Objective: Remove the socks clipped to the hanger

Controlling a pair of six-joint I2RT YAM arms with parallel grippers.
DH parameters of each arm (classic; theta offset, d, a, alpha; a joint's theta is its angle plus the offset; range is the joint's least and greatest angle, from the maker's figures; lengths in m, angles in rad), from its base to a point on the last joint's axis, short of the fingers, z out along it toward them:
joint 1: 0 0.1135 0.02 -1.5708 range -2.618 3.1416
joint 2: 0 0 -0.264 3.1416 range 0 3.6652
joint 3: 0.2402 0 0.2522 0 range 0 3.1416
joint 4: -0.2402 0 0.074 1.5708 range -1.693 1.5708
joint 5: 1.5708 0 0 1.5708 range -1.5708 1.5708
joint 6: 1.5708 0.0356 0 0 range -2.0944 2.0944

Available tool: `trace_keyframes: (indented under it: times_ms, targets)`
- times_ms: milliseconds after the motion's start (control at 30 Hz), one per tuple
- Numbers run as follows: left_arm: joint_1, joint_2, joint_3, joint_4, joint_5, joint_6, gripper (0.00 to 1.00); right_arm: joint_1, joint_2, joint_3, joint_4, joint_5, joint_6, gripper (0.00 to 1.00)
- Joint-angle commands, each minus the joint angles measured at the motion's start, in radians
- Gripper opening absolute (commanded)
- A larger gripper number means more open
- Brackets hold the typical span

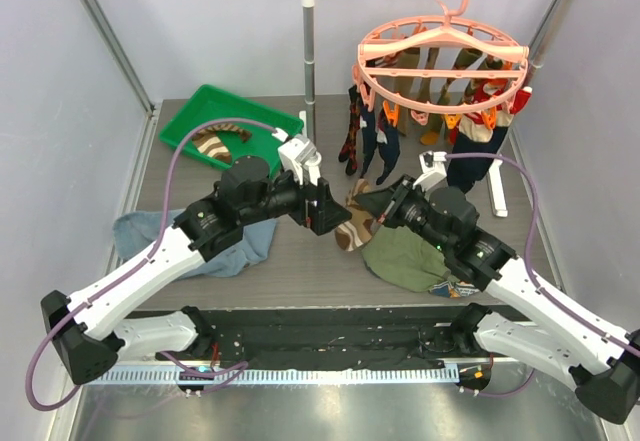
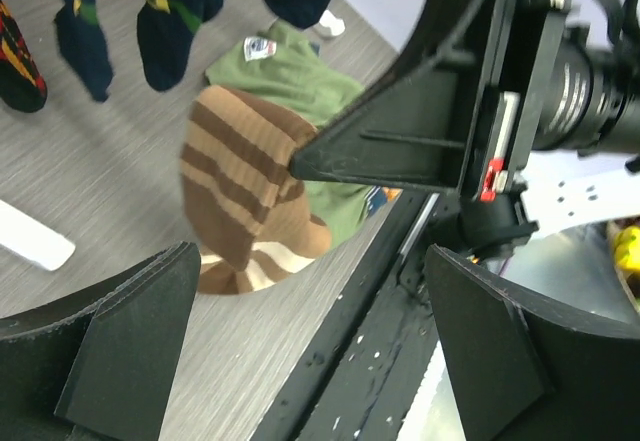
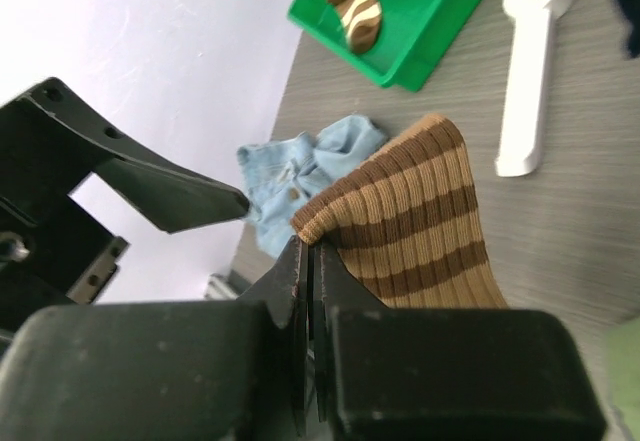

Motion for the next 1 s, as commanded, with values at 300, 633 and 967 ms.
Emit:
trace_keyframes:
  times_ms: [300,633,967]
  targets:
    - [-0.003,0.051,-0.052,0.011,-0.040,0.098,1.00,0.005,0.076,0.002,0.250,-0.084,0.137,0.01]
    - [-0.003,0.114,-0.067,0.084,-0.067,0.092,0.77,0.005,0.085,0.042,0.221,-0.092,0.121,0.01]
    - [-0.003,0.160,-0.090,0.199,-0.092,0.014,0.00,0.003,0.123,0.062,0.247,-0.146,0.116,0.01]
